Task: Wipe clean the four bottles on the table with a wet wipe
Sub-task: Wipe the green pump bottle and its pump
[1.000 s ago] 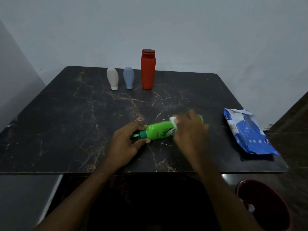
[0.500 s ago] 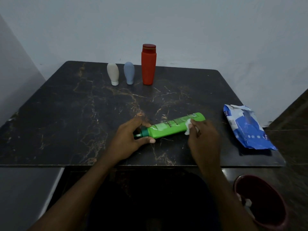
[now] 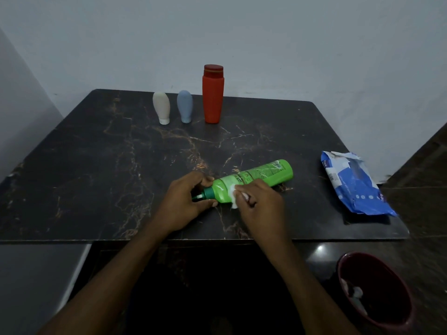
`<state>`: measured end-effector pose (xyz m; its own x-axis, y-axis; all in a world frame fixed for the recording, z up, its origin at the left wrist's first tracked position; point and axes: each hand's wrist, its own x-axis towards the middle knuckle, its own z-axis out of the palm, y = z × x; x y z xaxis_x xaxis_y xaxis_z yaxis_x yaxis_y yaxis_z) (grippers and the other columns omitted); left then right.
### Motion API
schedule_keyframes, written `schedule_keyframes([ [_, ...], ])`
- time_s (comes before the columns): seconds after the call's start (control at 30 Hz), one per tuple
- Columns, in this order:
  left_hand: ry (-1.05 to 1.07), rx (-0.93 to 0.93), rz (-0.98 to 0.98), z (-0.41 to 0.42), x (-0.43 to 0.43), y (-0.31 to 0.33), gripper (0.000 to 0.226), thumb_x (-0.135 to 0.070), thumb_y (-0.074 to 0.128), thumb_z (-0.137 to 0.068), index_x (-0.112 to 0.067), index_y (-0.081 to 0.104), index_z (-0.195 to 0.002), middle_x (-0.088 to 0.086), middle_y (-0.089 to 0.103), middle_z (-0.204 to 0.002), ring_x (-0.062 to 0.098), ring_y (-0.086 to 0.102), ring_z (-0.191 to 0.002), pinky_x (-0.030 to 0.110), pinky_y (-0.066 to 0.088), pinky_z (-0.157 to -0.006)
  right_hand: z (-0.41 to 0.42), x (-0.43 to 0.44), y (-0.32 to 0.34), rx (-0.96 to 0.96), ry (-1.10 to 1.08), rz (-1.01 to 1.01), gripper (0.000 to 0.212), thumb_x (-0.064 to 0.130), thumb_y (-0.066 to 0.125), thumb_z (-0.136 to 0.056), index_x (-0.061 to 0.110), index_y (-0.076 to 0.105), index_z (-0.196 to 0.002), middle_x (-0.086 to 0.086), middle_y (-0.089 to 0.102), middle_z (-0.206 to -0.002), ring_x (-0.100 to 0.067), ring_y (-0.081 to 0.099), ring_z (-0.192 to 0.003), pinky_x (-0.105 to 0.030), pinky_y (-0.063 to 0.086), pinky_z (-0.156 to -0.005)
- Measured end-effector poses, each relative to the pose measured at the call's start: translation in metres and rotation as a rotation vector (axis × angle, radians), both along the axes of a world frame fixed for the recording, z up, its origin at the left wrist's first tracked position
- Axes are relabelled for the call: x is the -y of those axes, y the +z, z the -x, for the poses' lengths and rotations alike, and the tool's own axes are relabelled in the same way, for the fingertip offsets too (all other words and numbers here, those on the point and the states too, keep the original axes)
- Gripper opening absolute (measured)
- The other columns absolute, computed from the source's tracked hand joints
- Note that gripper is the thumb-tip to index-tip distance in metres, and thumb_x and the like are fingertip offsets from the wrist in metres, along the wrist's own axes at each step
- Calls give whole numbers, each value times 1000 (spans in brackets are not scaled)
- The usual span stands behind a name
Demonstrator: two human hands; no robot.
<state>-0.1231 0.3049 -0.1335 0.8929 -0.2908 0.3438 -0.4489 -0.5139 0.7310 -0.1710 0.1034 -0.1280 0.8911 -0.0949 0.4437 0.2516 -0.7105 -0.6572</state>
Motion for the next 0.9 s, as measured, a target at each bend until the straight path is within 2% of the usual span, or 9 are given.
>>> schedule_keyframes([
  [0.1,-28,31,-26,1,-1,0,37,-10,92,-72,-11,63,-96,-3,70,-116,3,65,-112,28,55,-93,-11,38,2,-53,-128,-56,16,28,64,-96,20,70,-84,5,65,-83,-6,61,-69,-13,49,-61],
  [0.2,-35,44,-37,0,-1,-1,37,-9,90,-73,-11,61,-95,-3,68,-117,5,64,-112,27,55,-92,-21,62,2,-28,-269,-72,12,22,64,-96,14,72,-94,0,67,-85,-8,62,-71,-23,55,-68],
  [0.33,1,33,-45,0,2,-2,38,-9,90,-73,-16,57,-91,-7,67,-118,3,64,-108,22,54,-86,-12,18,1,-53,-224,-104,13,22,64,-96,13,71,-89,4,63,-85,-2,57,-67,-5,40,-57],
  [0.37,13,27,-43,0,2,-2,39,-8,90,-72,-16,56,-90,-7,68,-118,3,64,-107,20,53,-85,-5,-1,-2,-3,-153,-79,15,21,64,-96,12,72,-88,4,61,-84,-6,56,-68,-6,38,-61],
  [0.5,0,14,-21,0,2,-4,35,-3,87,-75,-12,56,-89,-1,68,-119,1,64,-110,12,51,-83,14,-38,-15,72,38,10,14,24,62,-96,17,73,-99,3,60,-88,-16,60,-79,-34,51,-71],
  [0.53,-2,14,-19,0,2,-5,36,-3,87,-75,-12,55,-89,-1,68,-119,2,64,-110,14,53,-83,12,-34,-13,87,32,2,14,25,62,-96,18,73,-100,4,61,-88,-16,60,-79,-33,52,-71],
  [0.67,-18,34,-27,0,2,-4,40,-6,88,-73,-15,54,-90,-5,66,-119,4,64,-107,25,56,-82,-6,23,-8,8,-164,-68,24,31,61,-98,16,69,-80,7,60,-81,-7,59,-69,-9,41,-60],
  [0.8,-27,41,-35,0,1,-5,39,-7,88,-74,-16,54,-91,-6,65,-120,6,64,-109,27,56,-84,-26,90,-9,-12,-375,-132,13,24,65,-95,14,71,-90,1,66,-82,-5,59,-70,-27,51,-66],
  [0.9,-23,40,-43,0,2,-4,39,-7,88,-75,-16,53,-91,-6,65,-121,5,63,-110,28,56,-84,-22,85,-6,-15,-405,-196,8,24,67,-93,17,71,-96,5,66,-83,-2,61,-73,-35,57,-72],
])
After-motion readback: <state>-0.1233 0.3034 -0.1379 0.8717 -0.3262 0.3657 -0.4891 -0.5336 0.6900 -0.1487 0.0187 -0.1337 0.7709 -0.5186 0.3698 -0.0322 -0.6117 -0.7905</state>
